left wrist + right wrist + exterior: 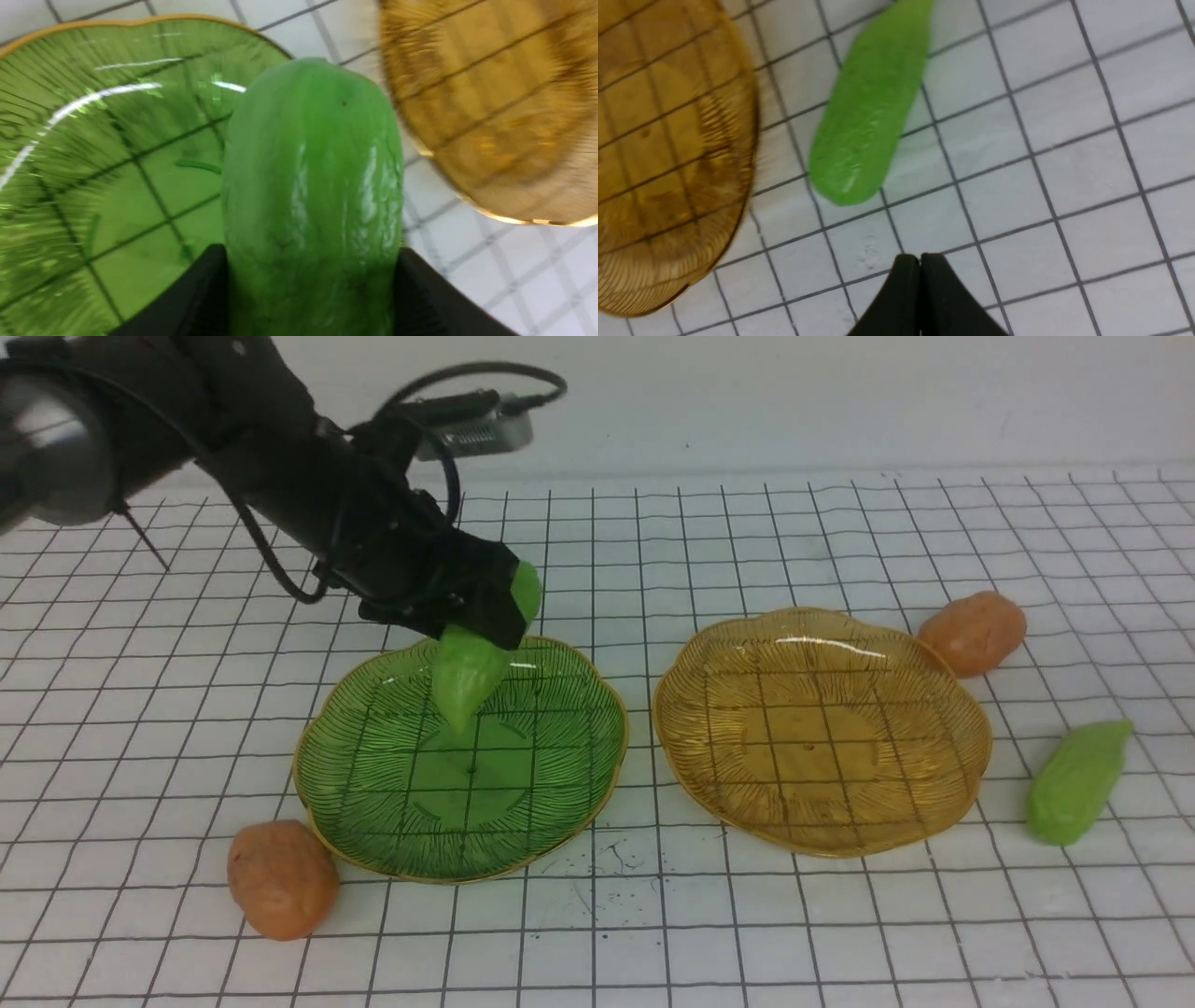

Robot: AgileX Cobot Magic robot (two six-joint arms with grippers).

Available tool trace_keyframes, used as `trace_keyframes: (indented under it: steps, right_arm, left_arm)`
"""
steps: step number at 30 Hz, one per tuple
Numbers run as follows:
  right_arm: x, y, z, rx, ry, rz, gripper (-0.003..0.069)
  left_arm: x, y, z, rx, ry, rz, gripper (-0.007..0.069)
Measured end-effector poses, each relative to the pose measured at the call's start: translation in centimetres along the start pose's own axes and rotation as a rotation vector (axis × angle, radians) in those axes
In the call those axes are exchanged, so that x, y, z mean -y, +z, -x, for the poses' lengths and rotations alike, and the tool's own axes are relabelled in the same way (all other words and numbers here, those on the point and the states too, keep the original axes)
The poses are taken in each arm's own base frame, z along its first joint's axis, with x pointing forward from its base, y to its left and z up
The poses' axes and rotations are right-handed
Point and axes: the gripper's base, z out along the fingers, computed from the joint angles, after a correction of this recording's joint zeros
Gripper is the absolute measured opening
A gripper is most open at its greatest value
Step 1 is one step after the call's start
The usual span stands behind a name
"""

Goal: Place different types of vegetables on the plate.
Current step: 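Put the green cucumber next to the left plate into that plate, then carry the green vegetable from the table to the plate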

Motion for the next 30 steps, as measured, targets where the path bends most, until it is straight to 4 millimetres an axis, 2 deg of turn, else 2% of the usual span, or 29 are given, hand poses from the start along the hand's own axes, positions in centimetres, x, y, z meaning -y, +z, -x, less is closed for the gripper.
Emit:
trace_keyframes:
  steps: [4,7,10,15,16,18,19,20,22,24,25,28,29,30]
  right_arm:
    - [0.5,2.2,0.9,-0.008,0.02,-0.013,0.0027]
    - [0.5,3.4,1.6,0.016,0.023,-0.016,0.0087]
    - [0.1,4.8,2.0,0.029,0.024,-0.005,0.0174]
    - [-1.3,7.5,2.6,0.043,0.005,0.014,0.0379]
    - [-1.7,8.5,2.7,0.039,-0.003,0.015,0.0449]
    - [-1.8,10.2,2.8,0.016,-0.004,0.011,0.054]
    - [-1.8,10.2,2.8,0.018,-0.004,0.01,0.0548]
    - [-1.6,11.2,2.8,-0.003,0.003,0.007,0.0599]
    - [-1.4,12.5,2.7,-0.03,0.023,0.008,0.0648]
    - [-1.4,13.6,2.6,-0.051,0.067,0.03,0.067]
    - [-1.5,13.9,2.7,-0.052,0.089,0.043,0.0673]
    - [-1.6,15.0,2.6,-0.067,0.123,0.071,0.0666]
    - [-1.6,15.0,2.6,-0.069,0.121,0.07,0.0664]
    - [-1.6,15.1,2.6,-0.063,0.123,0.076,0.0657]
  left_arm:
    - [-0.9,1.8,-0.3,-0.055,-0.024,0.073,0.0374]
    - [-1.7,2.8,-0.6,-0.091,-0.057,0.118,0.0384]
    - [-2.1,3.1,-0.8,-0.111,-0.078,0.151,0.043]
    - [-2.3,3.1,-1.0,-0.131,-0.094,0.176,0.0548]
    - [-2.3,3.1,-1.1,-0.139,-0.096,0.175,0.0571]
    - [-2.3,3.1,-1.3,-0.161,-0.099,0.172,0.0591]
    - [-2.3,3.1,-1.3,-0.161,-0.099,0.172,0.0591]
    - [-2.2,3.1,-1.5,-0.191,-0.104,0.167,0.0588]
    - [-2.1,2.8,-2.0,-0.24,-0.109,0.159,0.0542]
    - [-1.8,2.2,-2.2,-0.267,-0.107,0.156,0.045]
    - [-1.7,1.8,-2.3,-0.272,-0.105,0.156,0.0388]
    - [-1.1,-0.3,-2.1,-0.233,-0.086,0.173,0.0125]
    - [-1.0,-0.4,-2.1,-0.229,-0.084,0.175,0.0125]
    - [-0.9,-1.0,-2.1,-0.217,-0.078,0.18,0.008]
